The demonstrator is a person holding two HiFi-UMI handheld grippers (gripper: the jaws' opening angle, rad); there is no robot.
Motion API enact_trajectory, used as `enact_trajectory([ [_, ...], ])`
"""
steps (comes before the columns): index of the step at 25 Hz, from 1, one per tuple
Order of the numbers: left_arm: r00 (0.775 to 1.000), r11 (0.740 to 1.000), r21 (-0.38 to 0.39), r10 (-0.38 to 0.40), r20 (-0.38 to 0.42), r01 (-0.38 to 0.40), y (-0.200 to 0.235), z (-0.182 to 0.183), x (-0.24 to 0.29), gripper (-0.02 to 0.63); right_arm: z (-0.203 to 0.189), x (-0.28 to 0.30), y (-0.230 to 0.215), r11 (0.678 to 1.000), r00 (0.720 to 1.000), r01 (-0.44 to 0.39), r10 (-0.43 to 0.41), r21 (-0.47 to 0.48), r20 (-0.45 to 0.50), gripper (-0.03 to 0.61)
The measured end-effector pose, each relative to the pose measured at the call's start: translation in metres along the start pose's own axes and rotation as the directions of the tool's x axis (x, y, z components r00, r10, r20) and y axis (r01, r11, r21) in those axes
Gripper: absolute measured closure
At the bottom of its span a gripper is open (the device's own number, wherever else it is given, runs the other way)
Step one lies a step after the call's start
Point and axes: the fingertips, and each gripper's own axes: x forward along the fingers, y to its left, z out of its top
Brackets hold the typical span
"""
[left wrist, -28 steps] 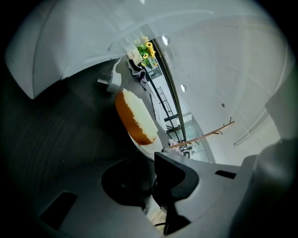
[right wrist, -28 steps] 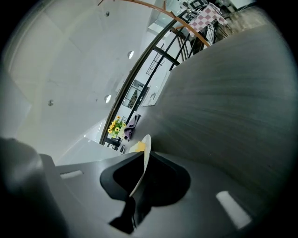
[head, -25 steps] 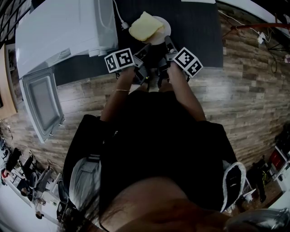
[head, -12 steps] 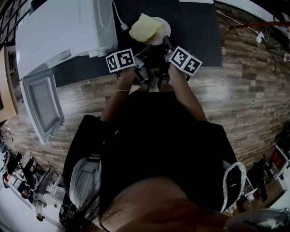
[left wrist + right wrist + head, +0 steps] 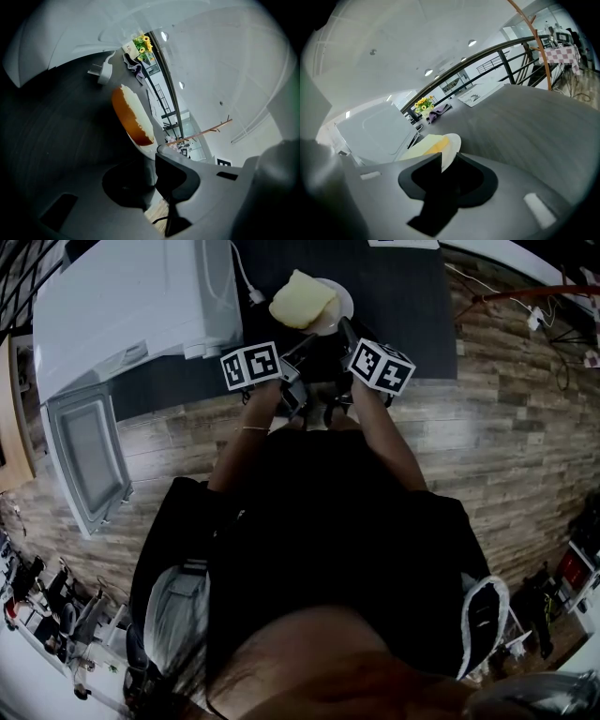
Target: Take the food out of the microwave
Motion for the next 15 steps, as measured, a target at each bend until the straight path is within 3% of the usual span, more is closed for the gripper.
enact_trajectory([
  [6, 1.0, 1.0, 0.013, 0.004, 0.003, -0.004, -0.001, -0.002, 0.0, 0.549, -0.002, -0.001, -0.001, 0.993, 0.999, 0.02, -0.024, -0.118, -0.031, 0.506],
  [11, 1.0, 1.0, 0.019, 0.011, 0.003, -0.011, -0.001, -0.005, -0.001, 0.549, -0.004, -0.002, 0.002, 0.965, 0.997, 0.033, -0.049, -0.26, -0.054, 0.5],
  [15, 1.0, 1.0, -0.008, 0.019, -0.009, -0.019, 0.001, -0.01, -0.002, 0.549, -0.011, -0.002, -0.002, 0.965, 0.996, 0.029, -0.05, -0.259, -0.075, 0.5],
])
